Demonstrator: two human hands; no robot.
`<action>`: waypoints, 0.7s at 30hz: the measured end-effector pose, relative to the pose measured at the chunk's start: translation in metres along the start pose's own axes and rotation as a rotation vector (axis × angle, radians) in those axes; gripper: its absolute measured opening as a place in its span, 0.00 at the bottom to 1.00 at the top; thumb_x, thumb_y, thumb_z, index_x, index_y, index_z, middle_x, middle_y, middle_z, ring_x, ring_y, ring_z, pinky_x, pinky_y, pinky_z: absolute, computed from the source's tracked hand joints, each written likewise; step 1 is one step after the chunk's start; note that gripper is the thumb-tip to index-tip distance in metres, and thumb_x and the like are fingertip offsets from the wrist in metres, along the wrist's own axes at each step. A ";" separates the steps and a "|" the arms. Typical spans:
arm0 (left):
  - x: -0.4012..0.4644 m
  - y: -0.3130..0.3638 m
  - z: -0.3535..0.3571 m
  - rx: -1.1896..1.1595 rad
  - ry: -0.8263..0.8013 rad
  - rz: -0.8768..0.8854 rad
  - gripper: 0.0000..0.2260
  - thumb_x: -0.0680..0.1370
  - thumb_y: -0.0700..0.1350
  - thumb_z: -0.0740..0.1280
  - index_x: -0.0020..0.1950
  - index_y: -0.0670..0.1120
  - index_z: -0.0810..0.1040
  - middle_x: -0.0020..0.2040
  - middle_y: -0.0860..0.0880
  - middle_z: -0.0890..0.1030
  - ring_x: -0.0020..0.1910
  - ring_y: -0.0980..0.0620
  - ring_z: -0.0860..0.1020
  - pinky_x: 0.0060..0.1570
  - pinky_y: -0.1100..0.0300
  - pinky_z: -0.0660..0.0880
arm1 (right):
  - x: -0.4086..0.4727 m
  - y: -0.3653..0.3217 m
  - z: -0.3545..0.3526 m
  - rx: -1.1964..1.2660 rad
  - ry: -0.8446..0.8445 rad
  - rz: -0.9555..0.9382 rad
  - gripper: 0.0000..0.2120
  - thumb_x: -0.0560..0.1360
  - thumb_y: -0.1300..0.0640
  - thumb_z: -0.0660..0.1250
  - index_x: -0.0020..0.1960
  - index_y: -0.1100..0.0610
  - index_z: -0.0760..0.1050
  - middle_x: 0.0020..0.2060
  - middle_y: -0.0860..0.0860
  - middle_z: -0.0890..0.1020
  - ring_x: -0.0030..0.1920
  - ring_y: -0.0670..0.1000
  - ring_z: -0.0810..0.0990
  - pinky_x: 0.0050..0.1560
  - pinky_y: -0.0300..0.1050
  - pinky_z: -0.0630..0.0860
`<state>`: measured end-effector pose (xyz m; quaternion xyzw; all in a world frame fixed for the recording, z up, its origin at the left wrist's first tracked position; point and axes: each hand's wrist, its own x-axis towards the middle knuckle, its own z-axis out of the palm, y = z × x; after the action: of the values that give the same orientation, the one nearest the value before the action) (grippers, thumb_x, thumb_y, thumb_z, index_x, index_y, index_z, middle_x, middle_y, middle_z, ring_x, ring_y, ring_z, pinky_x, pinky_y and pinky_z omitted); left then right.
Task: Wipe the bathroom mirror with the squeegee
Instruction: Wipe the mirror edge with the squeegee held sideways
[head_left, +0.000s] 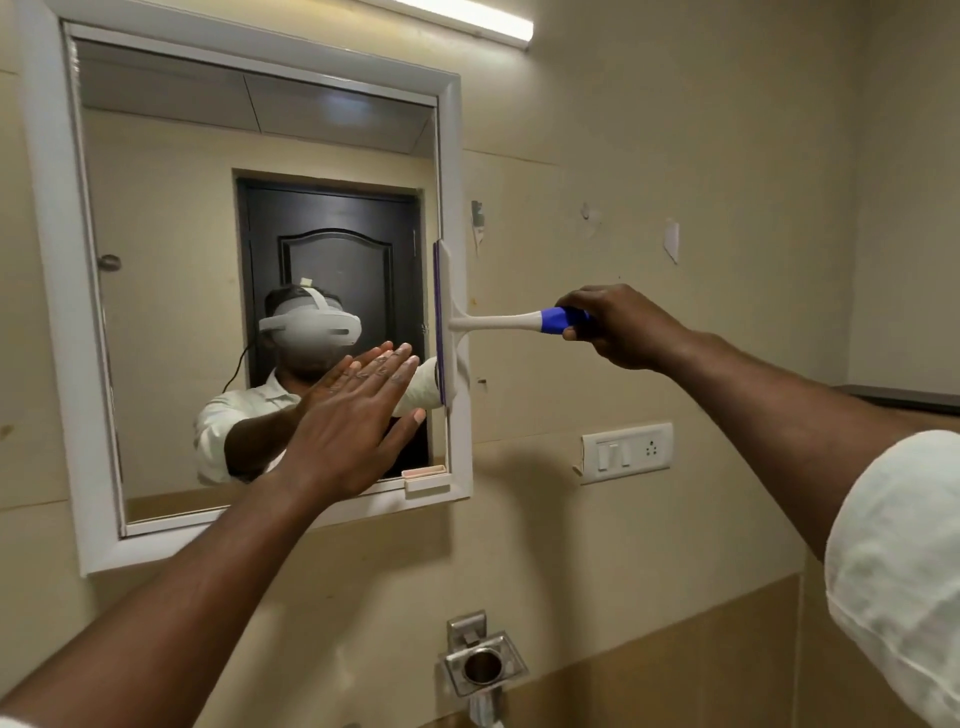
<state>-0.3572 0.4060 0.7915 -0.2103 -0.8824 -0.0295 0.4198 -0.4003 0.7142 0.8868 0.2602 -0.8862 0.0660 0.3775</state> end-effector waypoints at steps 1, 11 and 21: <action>-0.002 -0.003 -0.001 -0.004 0.005 -0.001 0.29 0.78 0.60 0.48 0.76 0.50 0.53 0.77 0.52 0.53 0.76 0.57 0.49 0.75 0.50 0.51 | 0.001 -0.001 0.000 0.018 0.008 -0.009 0.12 0.76 0.60 0.67 0.59 0.58 0.76 0.51 0.56 0.81 0.45 0.57 0.75 0.46 0.54 0.75; -0.061 -0.055 -0.042 0.094 0.021 -0.149 0.27 0.79 0.57 0.49 0.76 0.48 0.54 0.77 0.52 0.54 0.76 0.56 0.52 0.73 0.60 0.46 | 0.031 -0.091 0.028 0.187 0.068 -0.202 0.14 0.74 0.59 0.68 0.60 0.60 0.77 0.49 0.58 0.82 0.44 0.56 0.77 0.46 0.53 0.76; -0.164 -0.123 -0.116 0.286 -0.050 -0.447 0.26 0.80 0.55 0.52 0.76 0.49 0.52 0.78 0.50 0.53 0.76 0.52 0.53 0.74 0.54 0.49 | 0.049 -0.210 0.108 0.357 0.005 -0.363 0.19 0.74 0.55 0.68 0.64 0.55 0.74 0.57 0.55 0.81 0.52 0.56 0.79 0.53 0.56 0.77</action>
<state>-0.2291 0.2107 0.7580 0.0506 -0.9122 0.0086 0.4066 -0.3895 0.4804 0.8285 0.4776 -0.7983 0.1531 0.3333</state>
